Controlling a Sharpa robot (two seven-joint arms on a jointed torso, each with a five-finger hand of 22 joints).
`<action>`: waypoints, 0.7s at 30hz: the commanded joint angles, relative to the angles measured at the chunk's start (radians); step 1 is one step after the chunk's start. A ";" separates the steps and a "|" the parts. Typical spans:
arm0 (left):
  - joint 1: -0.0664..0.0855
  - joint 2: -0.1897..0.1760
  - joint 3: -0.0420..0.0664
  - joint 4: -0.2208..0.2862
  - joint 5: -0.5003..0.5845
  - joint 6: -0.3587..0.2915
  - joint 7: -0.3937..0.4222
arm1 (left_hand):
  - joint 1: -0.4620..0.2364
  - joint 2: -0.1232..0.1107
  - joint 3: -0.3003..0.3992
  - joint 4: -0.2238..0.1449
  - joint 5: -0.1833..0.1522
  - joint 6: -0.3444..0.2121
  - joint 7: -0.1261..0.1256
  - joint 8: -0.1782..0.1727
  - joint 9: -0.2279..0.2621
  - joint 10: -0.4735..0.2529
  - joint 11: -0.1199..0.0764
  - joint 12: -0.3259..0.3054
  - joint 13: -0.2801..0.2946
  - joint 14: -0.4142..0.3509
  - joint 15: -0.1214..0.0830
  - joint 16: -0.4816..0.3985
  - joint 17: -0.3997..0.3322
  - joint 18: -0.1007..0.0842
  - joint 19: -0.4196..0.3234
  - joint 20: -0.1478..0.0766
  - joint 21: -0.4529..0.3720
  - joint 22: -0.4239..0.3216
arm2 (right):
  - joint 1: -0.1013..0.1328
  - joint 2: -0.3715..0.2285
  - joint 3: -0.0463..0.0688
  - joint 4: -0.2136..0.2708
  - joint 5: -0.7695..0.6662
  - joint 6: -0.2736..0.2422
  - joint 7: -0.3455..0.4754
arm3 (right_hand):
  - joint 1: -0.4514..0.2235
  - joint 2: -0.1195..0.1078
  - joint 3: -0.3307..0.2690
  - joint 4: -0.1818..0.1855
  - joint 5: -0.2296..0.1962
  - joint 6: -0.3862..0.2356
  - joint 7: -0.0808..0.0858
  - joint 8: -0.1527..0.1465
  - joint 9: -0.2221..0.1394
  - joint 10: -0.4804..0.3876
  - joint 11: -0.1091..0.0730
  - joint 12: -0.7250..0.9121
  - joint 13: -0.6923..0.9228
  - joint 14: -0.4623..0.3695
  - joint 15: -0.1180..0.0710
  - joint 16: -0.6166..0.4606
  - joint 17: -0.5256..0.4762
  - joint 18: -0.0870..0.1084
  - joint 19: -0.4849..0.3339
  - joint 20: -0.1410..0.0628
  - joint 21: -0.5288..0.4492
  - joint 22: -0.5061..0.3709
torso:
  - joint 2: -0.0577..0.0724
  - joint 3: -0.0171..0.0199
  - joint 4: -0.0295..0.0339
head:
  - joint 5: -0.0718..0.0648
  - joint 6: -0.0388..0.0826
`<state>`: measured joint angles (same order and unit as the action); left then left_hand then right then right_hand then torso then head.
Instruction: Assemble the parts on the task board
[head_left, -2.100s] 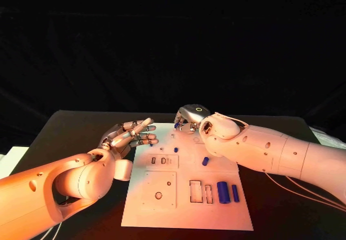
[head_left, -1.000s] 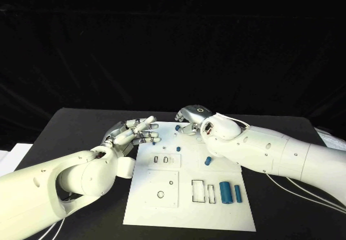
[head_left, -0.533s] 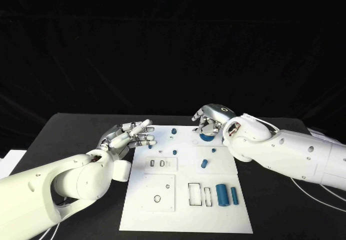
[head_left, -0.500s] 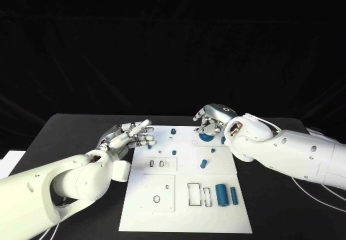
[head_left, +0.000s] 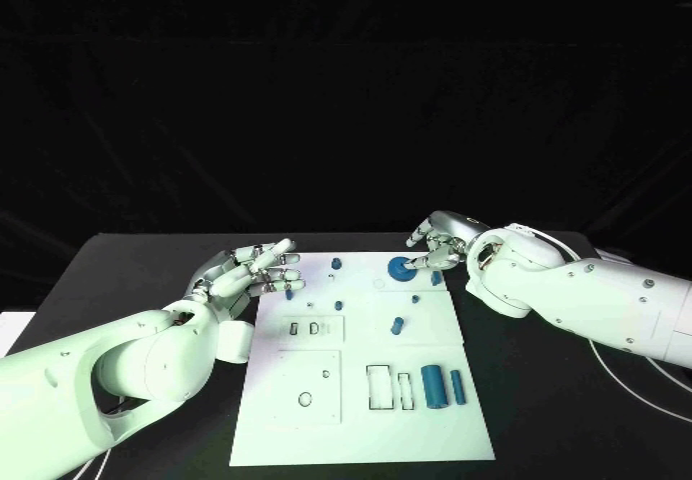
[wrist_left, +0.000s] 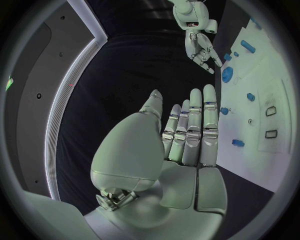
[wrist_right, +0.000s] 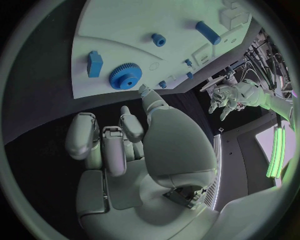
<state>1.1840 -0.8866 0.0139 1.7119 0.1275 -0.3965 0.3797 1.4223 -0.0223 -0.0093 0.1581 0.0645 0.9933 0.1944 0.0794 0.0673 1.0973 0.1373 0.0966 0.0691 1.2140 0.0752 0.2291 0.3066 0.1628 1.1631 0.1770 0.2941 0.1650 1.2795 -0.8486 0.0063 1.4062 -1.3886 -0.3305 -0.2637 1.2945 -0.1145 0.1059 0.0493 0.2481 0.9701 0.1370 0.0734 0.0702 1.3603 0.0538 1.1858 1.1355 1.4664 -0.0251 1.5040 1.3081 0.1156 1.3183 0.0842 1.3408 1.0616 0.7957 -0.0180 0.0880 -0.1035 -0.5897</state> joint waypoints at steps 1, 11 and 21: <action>0.002 0.003 0.001 -0.001 0.000 0.023 0.003 | 0.010 0.002 0.002 -0.007 -0.005 0.000 0.003 -0.007 -0.001 -0.003 0.003 -0.007 0.000 -0.004 0.003 -0.004 0.001 0.015 0.005 0.000 -0.003 0.001 | 0.000 0.009 0.000 -0.010 0.017 0.062 -0.043 | 0.013 0.003 -0.005 0.005 0.007 -0.001 0.007 0.003 0.000 0.019 0.001 0.047 0.055 0.077 0.005 0.011 0.114 -0.019 0.011 0.001 0.010 0.012 | 0.001 0.0000 0.0031 | -0.008 -0.009; 0.002 0.008 0.001 -0.005 0.000 0.025 0.003 | 0.010 0.002 0.002 -0.007 -0.005 0.000 0.003 -0.007 -0.001 -0.003 0.003 -0.007 0.000 -0.004 0.003 -0.004 0.001 0.015 0.005 0.000 -0.003 0.001 | -0.002 0.039 0.000 -0.037 0.000 0.095 -0.067 | 0.020 0.007 -0.016 0.016 0.006 0.001 0.010 0.006 0.000 0.059 0.005 0.141 0.164 0.083 0.010 0.026 0.152 -0.023 0.019 0.006 0.026 0.038 | 0.000 -0.0013 0.0024 | -0.003 -0.016; 0.002 0.010 0.001 -0.006 -0.002 0.024 0.002 | 0.010 0.002 0.002 -0.007 -0.005 0.000 0.003 -0.007 -0.001 -0.003 0.003 -0.007 0.000 -0.004 0.003 -0.004 0.001 0.015 0.005 0.000 -0.003 0.001 | -0.007 0.061 0.000 -0.057 -0.044 0.149 -0.085 | 0.034 0.017 -0.010 0.013 0.006 0.009 0.010 0.011 0.001 0.070 0.005 0.165 0.193 0.087 0.010 0.033 0.170 -0.026 0.025 0.007 0.035 0.055 | 0.000 -0.0008 0.0024 | -0.002 -0.025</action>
<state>1.1840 -0.8791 0.0138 1.7050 0.1274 -0.3926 0.3784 1.4223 -0.0223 -0.0092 0.1582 0.0645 0.9933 0.1944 0.0795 0.0673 1.0973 0.1373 0.0967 0.0691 1.2140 0.0752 0.2291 0.3064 0.1627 1.1631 0.1770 0.2941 0.1650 1.2740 -0.7896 0.0063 1.3514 -1.3929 -0.2351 -0.3279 1.3218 -0.0977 0.0920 0.0632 0.2518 0.9774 0.1443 0.0809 0.0699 1.4218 0.0585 1.3465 1.3081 1.4628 -0.0214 1.5329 1.3078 0.1046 1.3382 0.0900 1.3719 1.1150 0.7961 -0.0192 0.0904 -0.1061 -0.6134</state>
